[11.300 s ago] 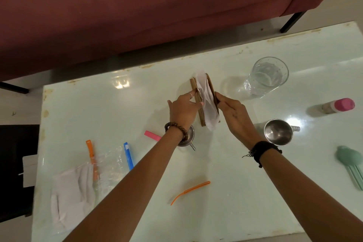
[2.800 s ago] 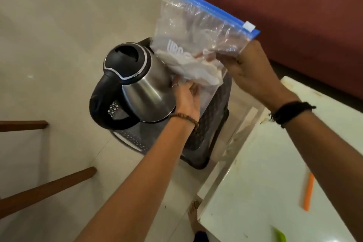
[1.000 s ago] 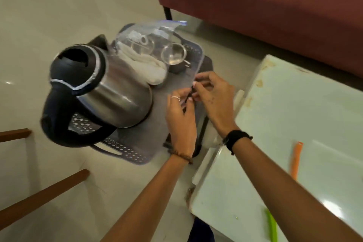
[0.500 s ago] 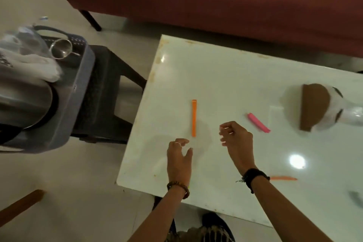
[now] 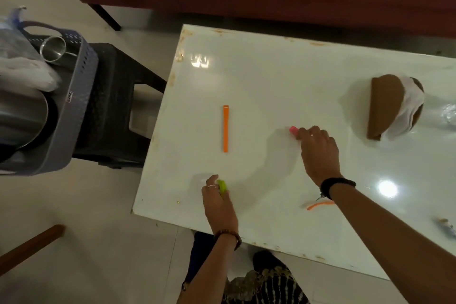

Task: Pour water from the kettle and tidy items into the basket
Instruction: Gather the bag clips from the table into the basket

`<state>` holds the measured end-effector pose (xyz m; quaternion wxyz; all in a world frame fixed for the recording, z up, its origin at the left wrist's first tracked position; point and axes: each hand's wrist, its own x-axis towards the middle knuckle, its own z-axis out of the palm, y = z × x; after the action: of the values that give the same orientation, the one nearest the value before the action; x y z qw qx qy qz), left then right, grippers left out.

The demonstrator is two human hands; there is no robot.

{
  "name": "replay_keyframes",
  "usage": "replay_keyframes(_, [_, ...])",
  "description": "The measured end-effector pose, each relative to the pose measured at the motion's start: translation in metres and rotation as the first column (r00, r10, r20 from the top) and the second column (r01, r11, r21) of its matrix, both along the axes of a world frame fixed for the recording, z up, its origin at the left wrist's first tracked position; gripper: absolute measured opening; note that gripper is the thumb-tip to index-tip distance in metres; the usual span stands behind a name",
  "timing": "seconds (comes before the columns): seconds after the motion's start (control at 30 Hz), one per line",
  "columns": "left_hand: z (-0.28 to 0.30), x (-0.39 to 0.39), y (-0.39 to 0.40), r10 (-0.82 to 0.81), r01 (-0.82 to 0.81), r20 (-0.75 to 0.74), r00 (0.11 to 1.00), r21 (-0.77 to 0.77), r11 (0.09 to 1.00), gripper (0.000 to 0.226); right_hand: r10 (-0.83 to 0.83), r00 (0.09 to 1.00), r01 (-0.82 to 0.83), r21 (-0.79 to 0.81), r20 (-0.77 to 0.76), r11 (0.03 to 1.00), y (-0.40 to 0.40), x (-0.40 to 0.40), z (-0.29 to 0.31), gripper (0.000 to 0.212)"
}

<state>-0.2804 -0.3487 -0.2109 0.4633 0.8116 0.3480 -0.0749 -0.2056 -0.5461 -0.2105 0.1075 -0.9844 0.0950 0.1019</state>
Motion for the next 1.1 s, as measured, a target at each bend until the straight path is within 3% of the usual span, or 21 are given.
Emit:
replay_keyframes(0.1, [0.008,0.009,0.002,0.077,-0.070,0.046,0.996,-0.140,0.988,0.038,-0.057,0.997,0.064,0.169,-0.048,0.984,0.021,-0.006,0.012,0.011])
replay_keyframes(0.23, [0.040,0.045,0.017,0.251,-0.207,0.122,0.960,-0.291,0.934,0.029,-0.218,0.967,0.253,0.647,-0.136,0.719,0.086,0.001,0.045,0.015])
replay_keyframes(0.3, [0.066,0.072,0.049,0.301,-0.227,0.233,0.925,-0.294,0.928,0.026,-0.170,0.978,0.197,0.799,-0.120,0.568,0.135,0.017,0.065,0.041])
replay_keyframes(0.37, [0.095,0.098,0.100,0.287,-0.211,0.399,0.871,-0.224,0.951,0.031,-0.093,0.994,0.096,0.872,-0.058,0.479,0.196,0.039,0.086,0.061])
replay_keyframes(0.43, [0.118,0.118,0.155,0.181,-0.166,0.512,0.840,-0.076,0.983,0.030,-0.041,0.999,-0.010,0.907,0.030,0.422,0.258,0.063,0.108,0.061])
replay_keyframes(0.5, [0.133,0.134,0.212,0.103,-0.145,0.521,0.847,0.040,0.989,0.022,0.013,0.996,-0.088,0.907,0.091,0.411,0.319,0.086,0.128,0.047])
replay_keyframes(0.6, [0.132,0.155,0.283,0.062,-0.135,0.413,0.909,0.150,0.979,0.020,0.107,0.990,-0.128,0.892,0.090,0.434,0.385,0.115,0.143,0.030])
replay_keyframes(0.73, [0.111,0.172,0.344,-0.061,0.033,0.134,0.989,0.204,0.978,0.024,0.229,0.968,-0.228,0.727,0.100,0.648,0.437,0.137,0.130,0.021])
replay_keyframes(0.8, [0.101,0.175,0.360,-0.081,0.064,0.086,0.993,0.186,0.981,0.023,0.312,0.947,-0.289,0.614,0.073,0.734,0.454,0.141,0.119,0.027])
replay_keyframes(0.97, [0.098,0.175,0.361,-0.101,0.046,0.204,0.974,0.257,0.965,0.017,0.357,0.928,-0.354,0.548,0.105,0.758,0.463,0.142,0.111,0.028])
replay_keyframes(1.1, [0.103,0.167,0.328,-0.240,0.132,0.310,0.920,0.332,0.934,0.011,0.165,0.964,-0.264,0.692,0.208,0.672,0.435,0.136,0.113,0.015])
